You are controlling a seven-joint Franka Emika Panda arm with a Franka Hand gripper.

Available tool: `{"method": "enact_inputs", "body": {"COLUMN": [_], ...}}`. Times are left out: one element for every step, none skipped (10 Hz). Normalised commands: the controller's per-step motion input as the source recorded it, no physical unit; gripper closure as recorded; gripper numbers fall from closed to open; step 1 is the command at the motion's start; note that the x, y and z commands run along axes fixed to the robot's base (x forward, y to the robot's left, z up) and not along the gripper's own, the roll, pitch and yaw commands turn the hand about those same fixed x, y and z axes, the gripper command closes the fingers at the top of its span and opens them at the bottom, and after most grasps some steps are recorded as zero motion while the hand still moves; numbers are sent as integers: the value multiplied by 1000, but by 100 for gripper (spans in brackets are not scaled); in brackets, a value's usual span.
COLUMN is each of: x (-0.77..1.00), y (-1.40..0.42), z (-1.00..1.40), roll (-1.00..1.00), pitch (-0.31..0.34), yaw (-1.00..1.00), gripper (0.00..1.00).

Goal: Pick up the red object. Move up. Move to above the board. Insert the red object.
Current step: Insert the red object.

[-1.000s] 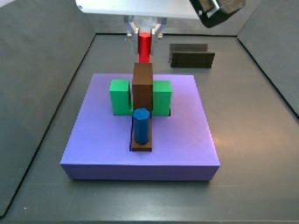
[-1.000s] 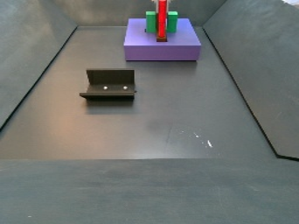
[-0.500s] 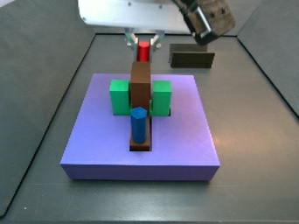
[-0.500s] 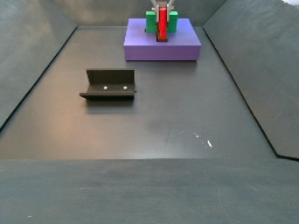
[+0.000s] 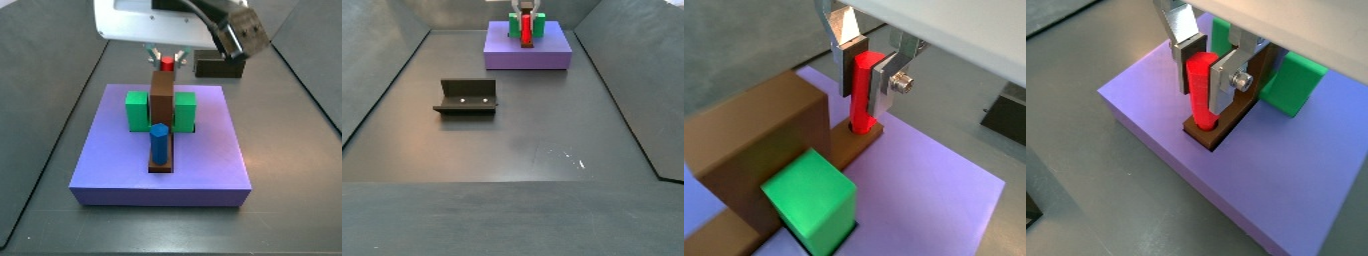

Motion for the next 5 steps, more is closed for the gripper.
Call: {"method": "enact_inputs", "body": {"x": [197, 0, -134, 0, 0], "y": [-137, 0, 0, 0, 0], "z": [-389, -463, -409, 0, 0], "roll": [306, 233, 140, 0, 0], "pitch": [-11, -40, -41, -14, 0], "yaw": [0, 0, 0, 0, 0], "gripper": [100, 100, 100, 100, 100]}}
